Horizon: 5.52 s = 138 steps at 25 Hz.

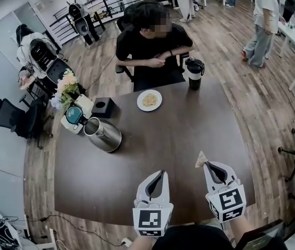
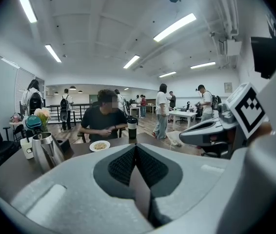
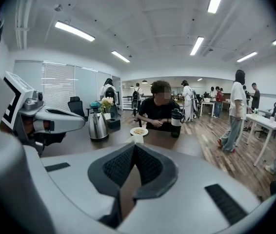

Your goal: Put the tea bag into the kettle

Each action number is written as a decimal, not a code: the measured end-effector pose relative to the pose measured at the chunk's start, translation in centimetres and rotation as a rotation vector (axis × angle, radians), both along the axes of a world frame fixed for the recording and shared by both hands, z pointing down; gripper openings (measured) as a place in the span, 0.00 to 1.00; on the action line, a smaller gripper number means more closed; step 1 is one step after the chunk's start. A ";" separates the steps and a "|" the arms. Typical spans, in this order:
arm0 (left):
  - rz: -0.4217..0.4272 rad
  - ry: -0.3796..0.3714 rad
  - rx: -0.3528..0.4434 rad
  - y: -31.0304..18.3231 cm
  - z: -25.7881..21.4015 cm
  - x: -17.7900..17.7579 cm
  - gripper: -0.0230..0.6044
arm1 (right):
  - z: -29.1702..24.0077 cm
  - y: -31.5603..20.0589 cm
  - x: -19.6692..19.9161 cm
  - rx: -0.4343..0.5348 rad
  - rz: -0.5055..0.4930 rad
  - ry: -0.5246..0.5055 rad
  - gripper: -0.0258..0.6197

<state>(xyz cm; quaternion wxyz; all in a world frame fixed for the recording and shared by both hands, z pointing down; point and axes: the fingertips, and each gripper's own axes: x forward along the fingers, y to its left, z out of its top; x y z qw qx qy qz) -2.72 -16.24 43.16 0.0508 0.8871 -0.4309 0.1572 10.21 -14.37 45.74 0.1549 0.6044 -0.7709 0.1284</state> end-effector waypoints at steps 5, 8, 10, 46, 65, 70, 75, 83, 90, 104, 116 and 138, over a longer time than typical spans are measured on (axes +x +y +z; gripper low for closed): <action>0.001 -0.007 0.019 2.5 -0.8 -3.0 0.04 | -1.7 2.1 -3.3 0.039 -0.015 -0.002 0.05; -0.002 -0.010 0.029 3.9 -1.2 -4.7 0.04 | -2.6 3.4 -5.1 0.062 -0.023 -0.007 0.05; -0.003 -0.017 0.033 4.7 -1.4 -5.9 0.04 | -3.2 4.2 -6.1 0.076 -0.025 -0.019 0.05; -0.136 -0.004 0.107 -2.2 -4.9 -28.7 0.04 | -10.2 -5.6 -27.2 0.192 -0.133 -0.025 0.05; -0.137 0.025 0.064 -8.8 -3.0 -35.7 0.04 | -9.6 -13.2 -33.3 0.165 -0.130 0.027 0.05; -0.137 0.031 0.055 -10.4 -2.5 -36.7 0.04 | -9.5 -15.6 -34.5 0.162 -0.136 0.025 0.05; -0.151 0.022 0.032 -11.5 -1.7 -37.8 0.04 | -9.1 -18.1 -36.1 0.161 -0.161 0.012 0.05; -0.179 0.021 -0.017 -13.3 0.2 -39.5 0.04 | -8.5 -22.2 -38.0 0.155 -0.197 0.007 0.05; -0.182 0.043 -0.054 -14.8 1.5 -39.8 0.04 | -9.0 -25.3 -39.5 0.176 -0.234 0.010 0.05; -0.223 0.046 -0.111 -16.2 4.0 -41.9 0.04 | -2.8 -27.7 -39.2 0.049 -0.194 0.051 0.05; -0.225 0.064 -0.146 -17.3 5.8 -41.8 0.04 | 0.6 -28.6 -39.2 -0.002 -0.180 0.086 0.05; -0.228 0.082 -0.177 -17.0 6.5 -41.7 0.04 | 1.5 -28.5 -40.3 -0.024 -0.216 0.064 0.05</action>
